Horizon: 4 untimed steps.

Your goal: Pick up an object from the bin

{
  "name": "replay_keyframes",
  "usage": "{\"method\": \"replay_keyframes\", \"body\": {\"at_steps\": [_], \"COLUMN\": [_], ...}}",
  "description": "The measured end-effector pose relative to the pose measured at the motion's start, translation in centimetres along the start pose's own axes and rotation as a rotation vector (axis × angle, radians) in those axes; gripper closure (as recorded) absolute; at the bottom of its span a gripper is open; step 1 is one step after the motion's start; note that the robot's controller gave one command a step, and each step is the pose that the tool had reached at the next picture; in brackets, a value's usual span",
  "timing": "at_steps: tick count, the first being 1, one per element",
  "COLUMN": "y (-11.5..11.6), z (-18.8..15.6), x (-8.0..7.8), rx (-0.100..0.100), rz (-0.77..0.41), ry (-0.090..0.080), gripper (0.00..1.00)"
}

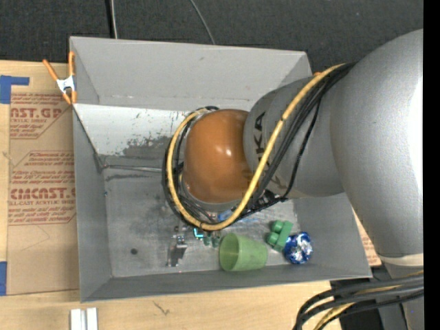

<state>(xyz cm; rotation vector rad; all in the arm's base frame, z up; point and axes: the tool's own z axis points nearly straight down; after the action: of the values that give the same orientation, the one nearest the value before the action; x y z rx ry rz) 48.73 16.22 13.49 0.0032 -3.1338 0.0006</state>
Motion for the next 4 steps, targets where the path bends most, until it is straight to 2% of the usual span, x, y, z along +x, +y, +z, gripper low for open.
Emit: {"method": "replay_keyframes", "body": {"at_steps": [1, 2, 3, 4], "y": [-6.7, -17.3, -22.0, -22.5], "z": [6.1, 3.5, 3.5, 5.8], "x": [-1.2, 0.2, 0.5, 0.2], "rx": [-0.006, 0.003, 0.002, 0.000], "rz": [-0.178, -0.398, -0.384, -0.514], "ry": [-0.016, -0.009, -0.012, -0.027], "gripper": [0.00, 0.00, 0.00, 0.00]}}
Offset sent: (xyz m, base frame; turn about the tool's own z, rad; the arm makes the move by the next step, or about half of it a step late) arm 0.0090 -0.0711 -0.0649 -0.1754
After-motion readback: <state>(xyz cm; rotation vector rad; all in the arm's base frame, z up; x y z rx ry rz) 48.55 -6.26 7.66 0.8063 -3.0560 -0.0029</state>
